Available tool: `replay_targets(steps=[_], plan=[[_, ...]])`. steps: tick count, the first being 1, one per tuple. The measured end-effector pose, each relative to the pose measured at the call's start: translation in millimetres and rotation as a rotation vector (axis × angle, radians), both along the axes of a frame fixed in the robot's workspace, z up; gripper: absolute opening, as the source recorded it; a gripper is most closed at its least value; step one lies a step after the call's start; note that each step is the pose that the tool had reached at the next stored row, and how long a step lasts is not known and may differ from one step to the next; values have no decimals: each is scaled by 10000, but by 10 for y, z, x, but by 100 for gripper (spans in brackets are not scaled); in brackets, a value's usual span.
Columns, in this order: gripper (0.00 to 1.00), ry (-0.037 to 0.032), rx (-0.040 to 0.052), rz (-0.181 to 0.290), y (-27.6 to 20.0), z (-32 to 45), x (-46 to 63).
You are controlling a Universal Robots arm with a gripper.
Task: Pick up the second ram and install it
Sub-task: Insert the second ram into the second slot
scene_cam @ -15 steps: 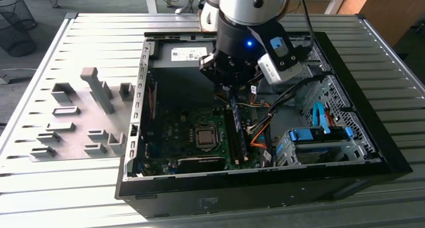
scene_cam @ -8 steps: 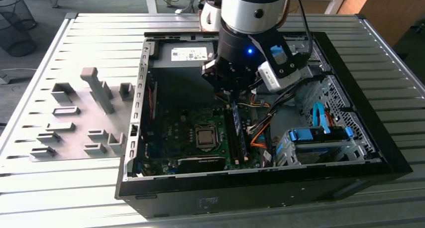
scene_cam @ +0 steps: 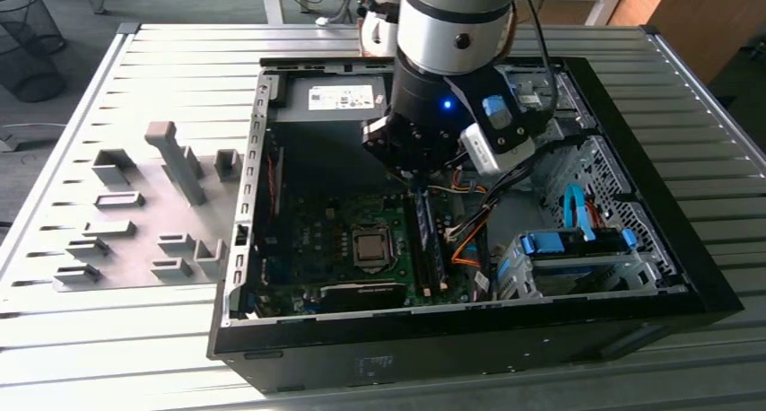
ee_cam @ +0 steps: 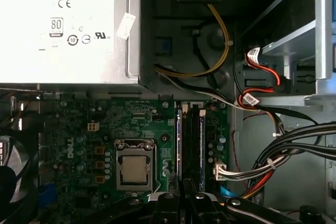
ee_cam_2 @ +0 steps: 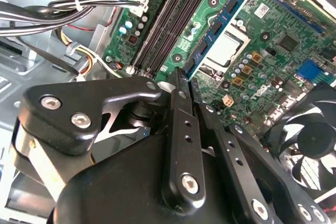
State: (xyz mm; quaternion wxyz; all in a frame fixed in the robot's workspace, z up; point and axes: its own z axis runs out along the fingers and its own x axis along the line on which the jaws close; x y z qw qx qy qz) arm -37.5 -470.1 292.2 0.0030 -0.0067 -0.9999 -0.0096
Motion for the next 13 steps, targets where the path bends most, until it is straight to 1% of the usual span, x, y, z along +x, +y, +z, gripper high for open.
replay_targets(steps=[7,13], plan=[[14,6,2,-7,-5,-121,1],[14,7,1,-6,-5,-129,1]])
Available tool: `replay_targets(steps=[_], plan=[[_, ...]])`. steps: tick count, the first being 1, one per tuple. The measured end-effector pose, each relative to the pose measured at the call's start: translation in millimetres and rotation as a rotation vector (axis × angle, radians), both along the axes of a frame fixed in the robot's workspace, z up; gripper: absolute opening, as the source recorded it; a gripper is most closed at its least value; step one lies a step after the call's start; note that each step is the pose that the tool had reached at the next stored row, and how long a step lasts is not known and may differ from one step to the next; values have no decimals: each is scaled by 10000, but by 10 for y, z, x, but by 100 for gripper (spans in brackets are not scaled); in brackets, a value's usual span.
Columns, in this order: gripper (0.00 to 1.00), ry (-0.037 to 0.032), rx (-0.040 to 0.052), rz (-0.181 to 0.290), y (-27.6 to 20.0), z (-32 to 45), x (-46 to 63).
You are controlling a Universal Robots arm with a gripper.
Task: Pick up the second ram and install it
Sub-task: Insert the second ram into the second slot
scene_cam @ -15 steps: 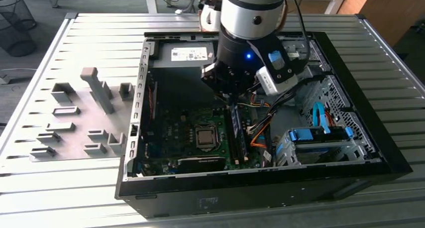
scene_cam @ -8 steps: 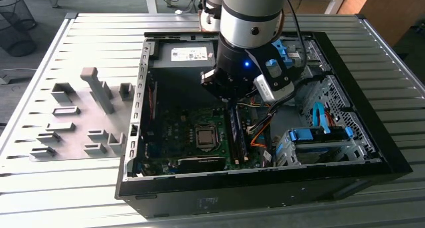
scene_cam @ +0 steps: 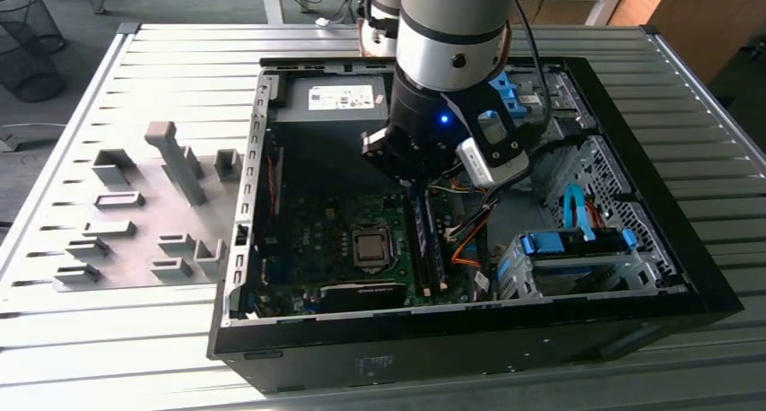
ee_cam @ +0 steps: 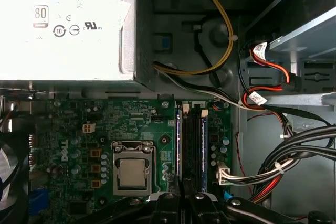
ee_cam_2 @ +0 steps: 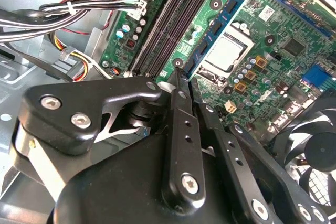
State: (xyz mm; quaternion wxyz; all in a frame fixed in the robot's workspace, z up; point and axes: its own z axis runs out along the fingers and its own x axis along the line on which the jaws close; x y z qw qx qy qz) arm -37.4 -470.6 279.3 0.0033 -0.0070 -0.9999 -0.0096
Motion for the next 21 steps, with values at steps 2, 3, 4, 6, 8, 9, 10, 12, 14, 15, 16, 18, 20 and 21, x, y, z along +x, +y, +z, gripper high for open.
replay_targets(steps=[2,3,4,6,8,9,10,12,14,15,16,18,20,21], plan=[[14,0,0,0,0,-1,0],[14,1,1,0,0,-3,0],[14,8,1,-1,0,-3,0],[14,39,0,1,0,-4,3],[14,66,4,0,0,-12,8],[14,73,2,-1,0,-18,9],[14,79,0,-2,0,-25,9],[14,100,0,0,-12,-73,10],[14,111,1,0,-14,-108,15],[14,117,0,0,-15,-127,21],[14,122,-1,0,-14,-145,28],[14,128,1,-1,-15,-181,44],[14,132,1,0,-15,-217,56],[14,134,1,-1,-14,-235,56]])
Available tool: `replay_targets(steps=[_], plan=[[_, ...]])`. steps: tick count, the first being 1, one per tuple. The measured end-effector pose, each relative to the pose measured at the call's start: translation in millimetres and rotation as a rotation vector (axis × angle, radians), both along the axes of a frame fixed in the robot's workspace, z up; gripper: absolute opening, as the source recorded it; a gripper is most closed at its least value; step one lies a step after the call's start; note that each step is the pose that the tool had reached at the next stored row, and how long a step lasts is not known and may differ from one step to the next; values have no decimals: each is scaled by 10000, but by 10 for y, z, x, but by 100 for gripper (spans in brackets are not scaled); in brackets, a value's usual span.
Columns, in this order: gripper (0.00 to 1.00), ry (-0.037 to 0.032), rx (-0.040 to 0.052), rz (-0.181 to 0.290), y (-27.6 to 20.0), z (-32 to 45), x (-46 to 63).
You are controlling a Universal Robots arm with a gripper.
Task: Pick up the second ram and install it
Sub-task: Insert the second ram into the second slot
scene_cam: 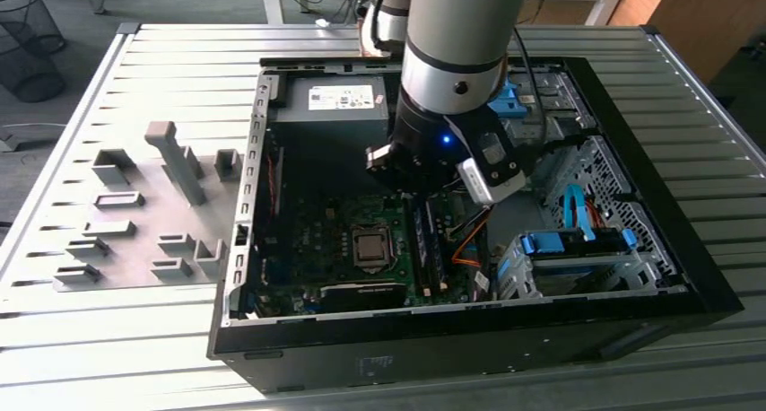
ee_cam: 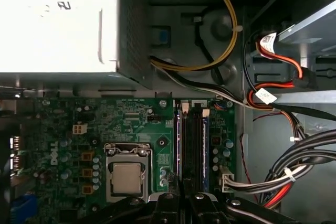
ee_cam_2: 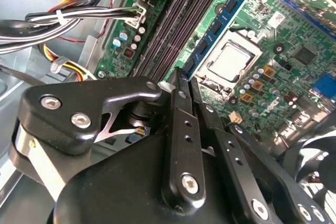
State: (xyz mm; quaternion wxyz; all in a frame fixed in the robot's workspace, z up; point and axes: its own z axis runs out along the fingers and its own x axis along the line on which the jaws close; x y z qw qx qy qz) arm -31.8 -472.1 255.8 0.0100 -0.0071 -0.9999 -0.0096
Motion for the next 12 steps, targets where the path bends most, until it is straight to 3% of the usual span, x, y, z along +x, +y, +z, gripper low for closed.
replay_targets(steps=[8,12], plan=[[14,6,1,-2,-8,-147,8],[14,7,-2,-4,-13,-166,11]])
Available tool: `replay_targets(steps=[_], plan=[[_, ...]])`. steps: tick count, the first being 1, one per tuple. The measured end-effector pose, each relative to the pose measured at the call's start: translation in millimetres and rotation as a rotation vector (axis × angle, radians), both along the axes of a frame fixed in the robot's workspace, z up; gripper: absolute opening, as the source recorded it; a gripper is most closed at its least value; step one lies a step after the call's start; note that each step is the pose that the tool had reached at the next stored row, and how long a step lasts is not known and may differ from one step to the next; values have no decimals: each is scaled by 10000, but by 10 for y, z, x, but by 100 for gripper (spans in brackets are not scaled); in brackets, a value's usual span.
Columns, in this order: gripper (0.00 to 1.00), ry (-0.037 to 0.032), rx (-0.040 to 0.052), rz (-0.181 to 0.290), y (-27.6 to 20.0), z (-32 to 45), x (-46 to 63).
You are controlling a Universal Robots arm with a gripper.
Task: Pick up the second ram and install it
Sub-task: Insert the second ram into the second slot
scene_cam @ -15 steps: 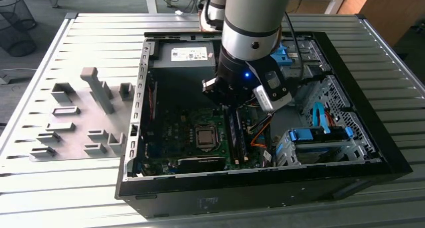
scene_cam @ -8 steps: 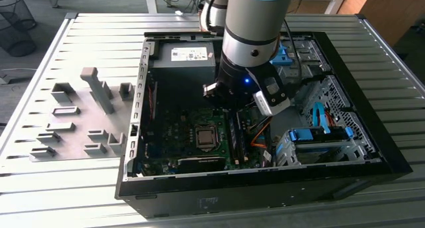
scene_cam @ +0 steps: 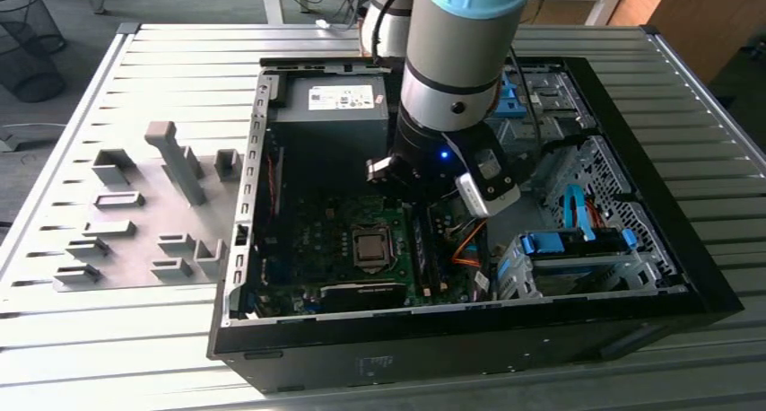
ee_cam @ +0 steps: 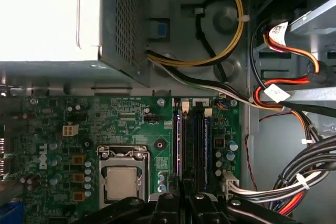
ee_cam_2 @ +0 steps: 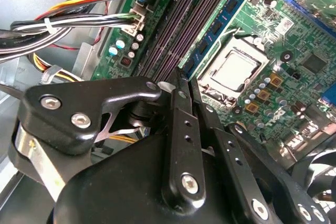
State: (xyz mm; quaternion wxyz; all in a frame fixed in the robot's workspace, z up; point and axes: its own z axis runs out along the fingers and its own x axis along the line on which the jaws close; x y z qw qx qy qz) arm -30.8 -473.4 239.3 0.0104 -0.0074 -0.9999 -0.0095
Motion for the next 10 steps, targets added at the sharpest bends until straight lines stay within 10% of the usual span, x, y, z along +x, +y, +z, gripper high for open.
replay_targets(steps=[10], plan=[[14,-2,-1,0,-4,-40,1]])
